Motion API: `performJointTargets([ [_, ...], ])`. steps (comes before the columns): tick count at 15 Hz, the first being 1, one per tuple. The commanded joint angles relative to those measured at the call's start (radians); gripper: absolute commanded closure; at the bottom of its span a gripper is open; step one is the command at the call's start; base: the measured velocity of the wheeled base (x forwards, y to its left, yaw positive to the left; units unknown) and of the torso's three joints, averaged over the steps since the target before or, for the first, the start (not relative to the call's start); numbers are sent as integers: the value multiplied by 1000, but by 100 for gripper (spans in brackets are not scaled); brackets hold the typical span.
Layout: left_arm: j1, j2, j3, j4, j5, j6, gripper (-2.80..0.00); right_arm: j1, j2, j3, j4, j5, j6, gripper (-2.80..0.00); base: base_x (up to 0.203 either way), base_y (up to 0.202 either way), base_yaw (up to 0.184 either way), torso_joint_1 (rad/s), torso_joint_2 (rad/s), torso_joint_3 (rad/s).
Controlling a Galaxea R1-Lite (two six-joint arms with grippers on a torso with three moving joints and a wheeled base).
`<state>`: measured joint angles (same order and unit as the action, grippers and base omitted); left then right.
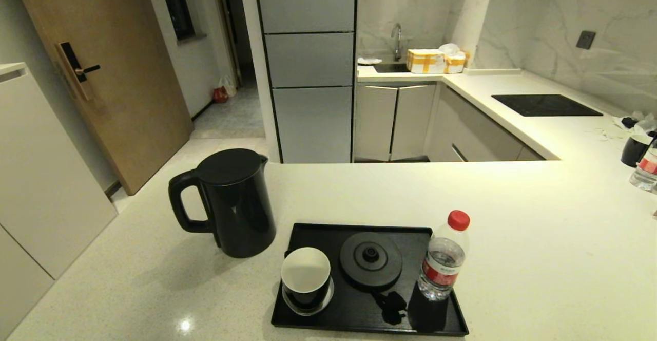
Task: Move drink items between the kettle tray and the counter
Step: Return the kettle to its original position
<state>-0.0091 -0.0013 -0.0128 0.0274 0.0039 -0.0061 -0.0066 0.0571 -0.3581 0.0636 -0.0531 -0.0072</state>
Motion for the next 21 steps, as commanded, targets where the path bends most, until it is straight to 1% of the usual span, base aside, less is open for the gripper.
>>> performJointTargets([
  [1,0,0,0,0,1,0,0,1,-48,203,-387,74,-28,0,0,0,0,0,0,0],
  [2,0,0,0,0,1,0,0,1,-51,256,-380,82,-38,0,0,0,0,0,0,0],
  [3,0,0,0,0,1,0,0,1,-52,285,-301,76,-50,0,0,0,0,0,0,0],
  [4,0,0,0,0,1,0,0,1,-54,318,-148,73,-64,0,0,0,0,0,0,0],
  [5,0,0,0,0,1,0,0,2,-56,339,-55,71,-73,0,0,0,0,0,0,0],
  [7,0,0,0,0,1,0,0,0,-57,360,-50,67,-50,0,0,0,0,0,0,0],
  [12,0,0,-1,2,1,5,0,2,-57,360,-50,65,-48,0,0,0,0,0,0,0],
  [14,0,16,-10,30,-12,111,0,1,-57,360,-50,65,-48,0,0,0,0,0,0,0],
  [15,0,19,-17,46,-13,139,0,1,-57,360,-50,65,-48,0,0,0,0,0,0,0],
  [17,1,23,-21,51,-13,124,0,2,-57,360,-50,65,-48,0,0,0,0,0,0,0],
  [19,0,26,-21,52,-12,123,0,0,-57,360,-50,65,-48,0,0,0,0,0,0,0],
  [20,0,38,-36,56,-12,120,0,2,-57,360,-50,65,-48,0,0,0,0,0,0,0],
  [21,0,84,-86,61,-9,104,0,2,-57,360,-50,65,-48,0,0,0,0,0,0,0],
])
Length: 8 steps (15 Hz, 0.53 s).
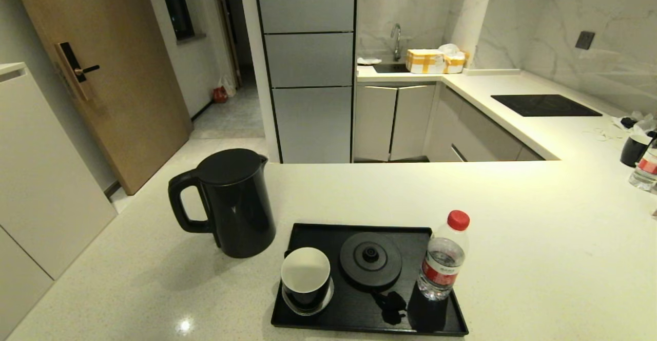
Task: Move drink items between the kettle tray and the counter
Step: Return the kettle to its original position
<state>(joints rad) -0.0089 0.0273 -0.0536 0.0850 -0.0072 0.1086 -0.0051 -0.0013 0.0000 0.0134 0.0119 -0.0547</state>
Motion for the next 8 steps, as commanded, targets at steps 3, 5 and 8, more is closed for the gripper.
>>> performJointTargets([
  [3,5,356,-286,45,56,-108,0,1,1,2,0,0,-1,0,0,0,0,0,0,0],
  [5,7,597,-372,84,104,-62,0,0,1,2,0,0,-1,0,0,0,0,0,0,0],
  [8,-6,889,-426,102,144,-21,0,-1,1,2,0,0,-1,0,0,0,0,0,0,0],
])
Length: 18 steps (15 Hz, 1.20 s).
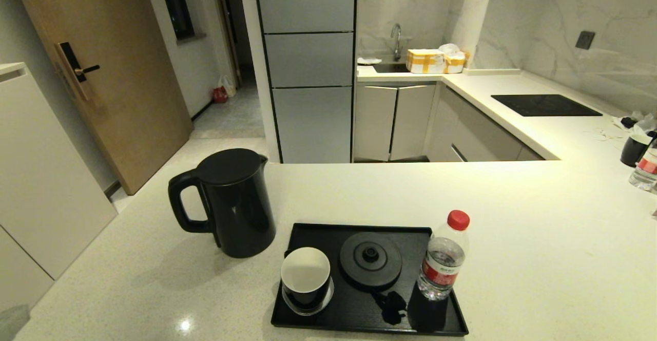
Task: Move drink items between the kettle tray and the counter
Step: Return the kettle to its original position
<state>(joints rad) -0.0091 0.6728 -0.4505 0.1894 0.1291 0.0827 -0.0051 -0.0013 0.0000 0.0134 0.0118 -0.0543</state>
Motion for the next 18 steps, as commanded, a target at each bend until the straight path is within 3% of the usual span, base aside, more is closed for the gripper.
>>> performJointTargets([
  [1,-12,342,-31,-31,15,0,0,-1,1,2,0,0,-1,0,0,0,0,0,0,0],
  [3,-44,535,-18,-168,26,-10,0,0,1,2,0,0,-1,0,0,0,0,0,0,0],
  [6,-154,776,12,-485,79,-20,0,-1,1,2,0,0,-1,0,0,0,0,0,0,0],
  [9,-257,993,3,-766,267,-59,0,1,1,2,0,0,-1,0,0,0,0,0,0,0],
  [11,-329,1137,-35,-934,479,-98,0,1,1,2,0,0,-1,0,0,0,0,0,0,0],
  [13,-380,1205,-97,-1009,632,-129,0,-1,1,2,0,0,-1,0,0,0,0,0,0,0],
  [16,-385,1223,-120,-1016,685,-138,0,1,1,2,0,0,-1,0,0,0,0,0,0,0],
  [17,-385,1226,-122,-1016,698,-140,-280,1,1,2,0,0,-1,0,0,0,0,0,0,0],
  [18,-384,1229,-124,-1016,750,-149,-280,1,1,2,0,0,-1,0,0,0,0,0,0,0],
])
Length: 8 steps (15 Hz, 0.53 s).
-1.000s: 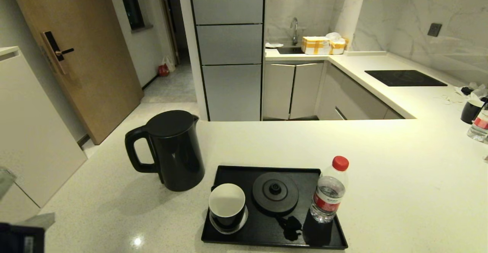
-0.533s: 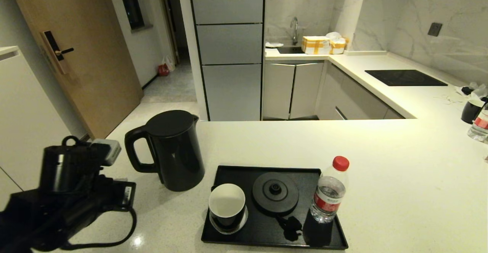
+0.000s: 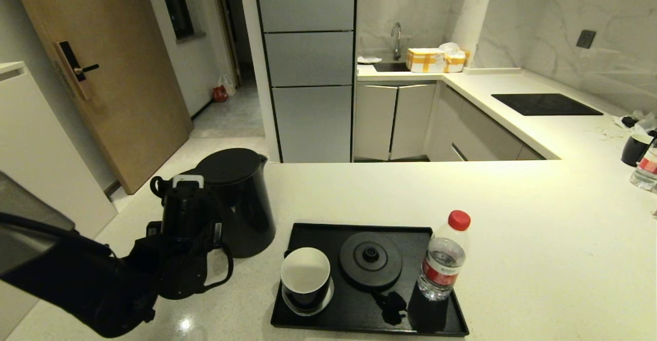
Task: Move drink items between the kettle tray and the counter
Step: Return the kettle to its original position
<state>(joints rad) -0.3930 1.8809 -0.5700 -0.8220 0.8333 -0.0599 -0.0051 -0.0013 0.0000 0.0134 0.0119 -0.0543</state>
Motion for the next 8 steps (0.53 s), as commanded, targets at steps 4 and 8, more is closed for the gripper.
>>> performJointTargets([
  [4,-4,7,22,-1,83,-26,-280,0,1,2,0,0,-1,0,0,0,0,0,0,0],
  [8,3,34,17,-17,87,-38,-280,1,1,2,0,0,-1,0,0,0,0,0,0,0],
])
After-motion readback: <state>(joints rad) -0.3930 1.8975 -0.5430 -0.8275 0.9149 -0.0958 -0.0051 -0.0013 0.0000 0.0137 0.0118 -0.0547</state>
